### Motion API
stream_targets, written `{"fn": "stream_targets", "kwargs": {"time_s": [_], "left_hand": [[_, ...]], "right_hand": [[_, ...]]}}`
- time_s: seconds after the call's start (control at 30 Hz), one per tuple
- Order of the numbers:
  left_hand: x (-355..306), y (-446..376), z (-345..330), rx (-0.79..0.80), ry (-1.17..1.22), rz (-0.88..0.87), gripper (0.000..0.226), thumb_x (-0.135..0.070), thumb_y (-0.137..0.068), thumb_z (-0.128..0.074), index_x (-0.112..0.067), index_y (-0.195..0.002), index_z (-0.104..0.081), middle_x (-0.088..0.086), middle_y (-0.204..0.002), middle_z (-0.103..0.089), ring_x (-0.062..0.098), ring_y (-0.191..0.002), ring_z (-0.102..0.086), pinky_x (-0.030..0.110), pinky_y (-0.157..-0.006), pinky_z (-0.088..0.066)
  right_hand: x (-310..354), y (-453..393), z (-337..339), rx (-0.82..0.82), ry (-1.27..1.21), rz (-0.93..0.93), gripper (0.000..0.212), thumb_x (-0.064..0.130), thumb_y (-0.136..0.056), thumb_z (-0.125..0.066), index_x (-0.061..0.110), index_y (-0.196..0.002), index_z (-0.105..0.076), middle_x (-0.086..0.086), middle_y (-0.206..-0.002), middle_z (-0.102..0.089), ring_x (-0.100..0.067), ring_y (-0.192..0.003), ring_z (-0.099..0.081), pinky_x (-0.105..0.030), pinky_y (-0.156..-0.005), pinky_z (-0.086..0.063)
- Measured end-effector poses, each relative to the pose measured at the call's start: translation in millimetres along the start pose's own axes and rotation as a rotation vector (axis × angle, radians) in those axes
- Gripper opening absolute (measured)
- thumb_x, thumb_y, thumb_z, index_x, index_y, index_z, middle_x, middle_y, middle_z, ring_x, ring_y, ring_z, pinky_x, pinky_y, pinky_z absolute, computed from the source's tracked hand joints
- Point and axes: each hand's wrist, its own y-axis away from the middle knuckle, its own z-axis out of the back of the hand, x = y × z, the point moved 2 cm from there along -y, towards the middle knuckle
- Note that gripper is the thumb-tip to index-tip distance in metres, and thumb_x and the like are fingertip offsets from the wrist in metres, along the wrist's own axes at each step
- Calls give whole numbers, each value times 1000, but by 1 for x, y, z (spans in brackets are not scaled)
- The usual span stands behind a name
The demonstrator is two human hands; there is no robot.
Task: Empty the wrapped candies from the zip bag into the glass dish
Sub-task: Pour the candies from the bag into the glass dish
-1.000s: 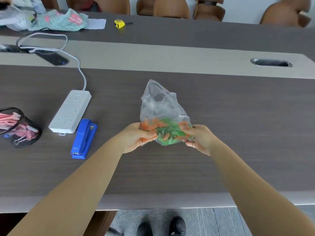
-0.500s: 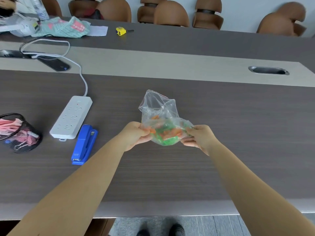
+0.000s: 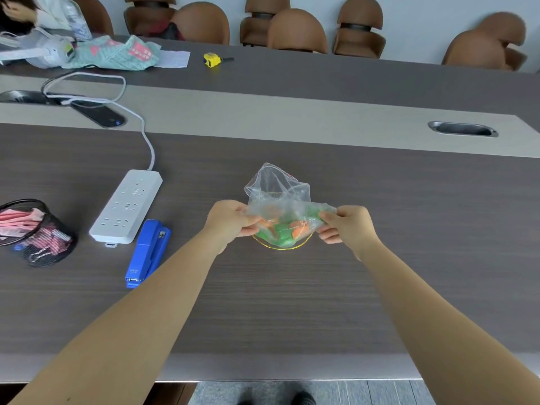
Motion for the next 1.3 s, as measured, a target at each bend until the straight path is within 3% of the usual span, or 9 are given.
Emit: {"fn": "stream_targets", "kwargs": {"time_s": [0.2,0.4,0.5,0.77,0.87,0.97,1.07,1.17,1.3], "left_hand": [[-15,4,-1,77,-31,-27,48,9,-80,-58,12,-127,-46,28,-125,-54,25,-84,-64,13,-61,-56],[-28,5,1,20,-27,-105,9,2,-84,-56,6,-90,-62,9,-71,-57,9,-55,-60,10,-48,-53],[-32,4,4,-41,-61,-117,19,-6,-85,-58,-10,-66,-53,3,-66,-54,6,-50,-52,7,-42,-47],[-25,7,-2,54,-26,64,27,-14,-88,-54,-11,-65,-41,14,-111,-57,28,-91,-59,38,-81,-47],[-22,9,-6,42,5,57,24,-5,-87,-54,-9,-67,-41,22,-122,-54,32,-99,-57,37,-83,-49],[-21,7,-8,-14,9,27,26,7,-82,-55,-8,-66,-41,21,-115,-51,30,-101,-56,35,-83,-51],[-24,3,-9,-44,-77,0,12,11,-78,-55,0,-81,-56,20,-111,-55,34,-107,-58,42,-92,-52],[-26,-3,-7,-35,-243,-1,32,10,-74,-57,8,-105,-63,23,-108,-62,37,-102,-59,48,-101,-46],[-26,-5,-7,-86,-448,52,21,0,-72,-58,-1,-91,-69,15,-90,-65,30,-84,-62,33,-80,-53]], "right_hand": [[13,-1,-2,67,47,65,27,-2,-86,-47,-28,-90,-51,-10,-57,-52,-9,-37,-41,-15,-37,-37],[26,0,4,-4,21,156,25,1,-83,-52,6,-59,-49,-6,-54,-52,-5,-38,-45,-12,-38,-39],[31,2,7,-10,-71,163,27,3,-82,-57,8,-59,-44,-6,-67,-52,-11,-56,-52,-9,-44,-48],[23,0,8,2,-83,65,44,-13,-71,-61,13,-54,-30,-4,-62,-39,-18,-60,-50,-31,-62,-58],[19,0,6,55,-55,17,19,-15,-72,-60,2,-79,-53,-13,-91,-50,-27,-81,-57,-38,-73,-57],[17,0,4,102,80,-14,28,-11,-77,-56,-13,-105,-58,-17,-98,-56,-30,-89,-59,-39,-84,-54],[19,1,4,62,151,-18,16,-3,-82,-54,-11,-93,-63,-13,-79,-59,-28,-82,-58,-34,-75,-56],[22,2,6,55,90,-27,15,0,-83,-52,-13,-89,-58,-15,-95,-58,-27,-83,-59,-29,-65,-55],[22,1,8,106,-151,-22,20,-2,-84,-54,5,-67,-47,-16,-94,-58,-22,-72,-60,-20,-51,-57]]}}
